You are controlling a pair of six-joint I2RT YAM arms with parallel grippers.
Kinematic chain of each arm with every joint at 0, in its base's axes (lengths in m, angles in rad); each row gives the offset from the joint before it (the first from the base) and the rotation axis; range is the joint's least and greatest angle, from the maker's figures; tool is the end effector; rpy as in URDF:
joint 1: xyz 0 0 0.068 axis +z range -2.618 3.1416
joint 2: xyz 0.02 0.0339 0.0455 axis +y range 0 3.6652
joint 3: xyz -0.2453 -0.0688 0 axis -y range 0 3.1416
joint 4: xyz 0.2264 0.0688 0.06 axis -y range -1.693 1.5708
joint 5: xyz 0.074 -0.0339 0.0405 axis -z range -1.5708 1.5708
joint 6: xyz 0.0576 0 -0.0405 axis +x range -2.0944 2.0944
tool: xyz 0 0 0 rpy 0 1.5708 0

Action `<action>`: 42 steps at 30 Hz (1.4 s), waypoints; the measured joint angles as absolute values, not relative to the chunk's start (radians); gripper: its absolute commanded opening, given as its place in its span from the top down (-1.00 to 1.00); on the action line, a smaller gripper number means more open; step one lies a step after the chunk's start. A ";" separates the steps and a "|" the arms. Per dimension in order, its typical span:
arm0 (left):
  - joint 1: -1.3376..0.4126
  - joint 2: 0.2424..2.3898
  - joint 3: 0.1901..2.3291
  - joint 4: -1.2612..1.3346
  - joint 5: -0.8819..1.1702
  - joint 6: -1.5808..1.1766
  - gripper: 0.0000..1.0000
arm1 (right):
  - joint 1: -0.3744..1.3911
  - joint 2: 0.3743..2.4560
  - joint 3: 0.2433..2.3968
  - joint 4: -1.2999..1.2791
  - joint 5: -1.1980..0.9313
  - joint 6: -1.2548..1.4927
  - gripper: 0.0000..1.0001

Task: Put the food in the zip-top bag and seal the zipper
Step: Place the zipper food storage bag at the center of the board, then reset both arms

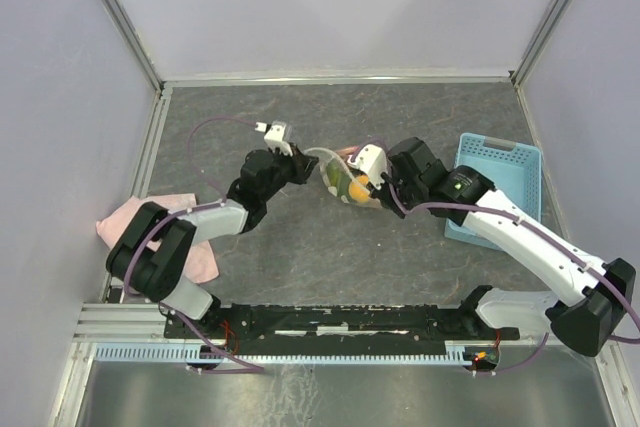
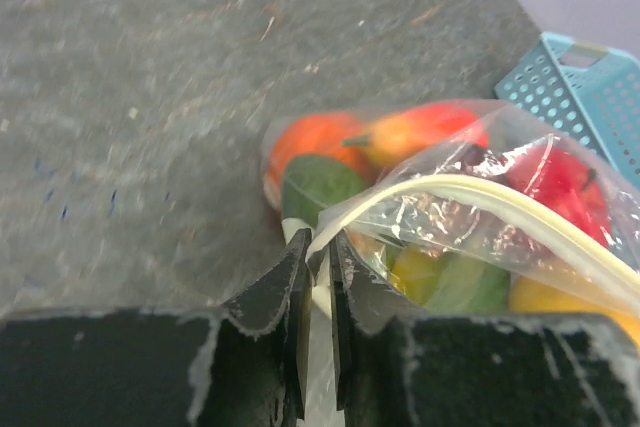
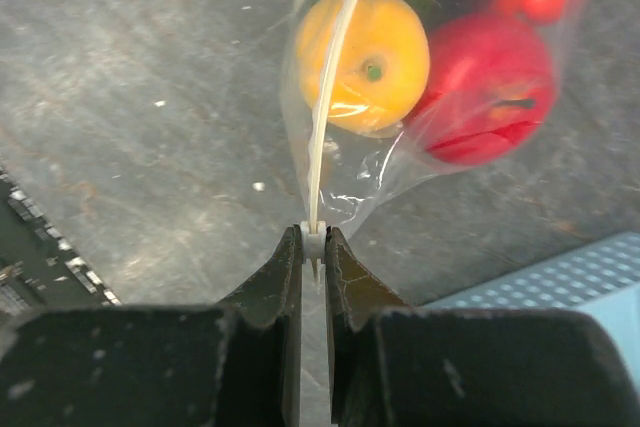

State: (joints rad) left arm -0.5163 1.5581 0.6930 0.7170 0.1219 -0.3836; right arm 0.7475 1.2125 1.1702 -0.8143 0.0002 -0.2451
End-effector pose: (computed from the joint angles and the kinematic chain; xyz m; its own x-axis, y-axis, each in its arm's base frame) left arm 0.2915 -0.1735 0.2060 -0.3415 -0.2333 -0.9105 0.5034 0.7727 -0.3868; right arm 0.1826 0.1692 0.2942 -0.3727 -0.6763 -0.6354 -0.7939 0.5869 -0.1591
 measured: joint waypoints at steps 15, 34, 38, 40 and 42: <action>-0.516 1.144 0.434 0.526 -0.211 -0.558 0.06 | 0.884 1.225 1.031 -0.777 -0.218 -0.104 0.89; -0.516 0.447 0.648 -0.239 -0.478 -0.637 -0.73 | 0.900 1.230 1.037 -0.747 -0.197 0.015 -0.70; -0.516 0.446 0.748 -0.295 -0.470 -0.547 -0.79 | 0.840 1.200 1.066 -0.722 -0.104 0.042 -1.00; -0.516 0.446 0.778 -0.315 -0.469 -0.496 -0.83 | 0.764 1.172 1.067 -0.702 -0.038 0.062 -0.99; -0.516 0.446 0.791 -0.331 -0.470 -0.453 -0.86 | 0.672 1.141 1.067 -0.683 0.030 0.088 -0.99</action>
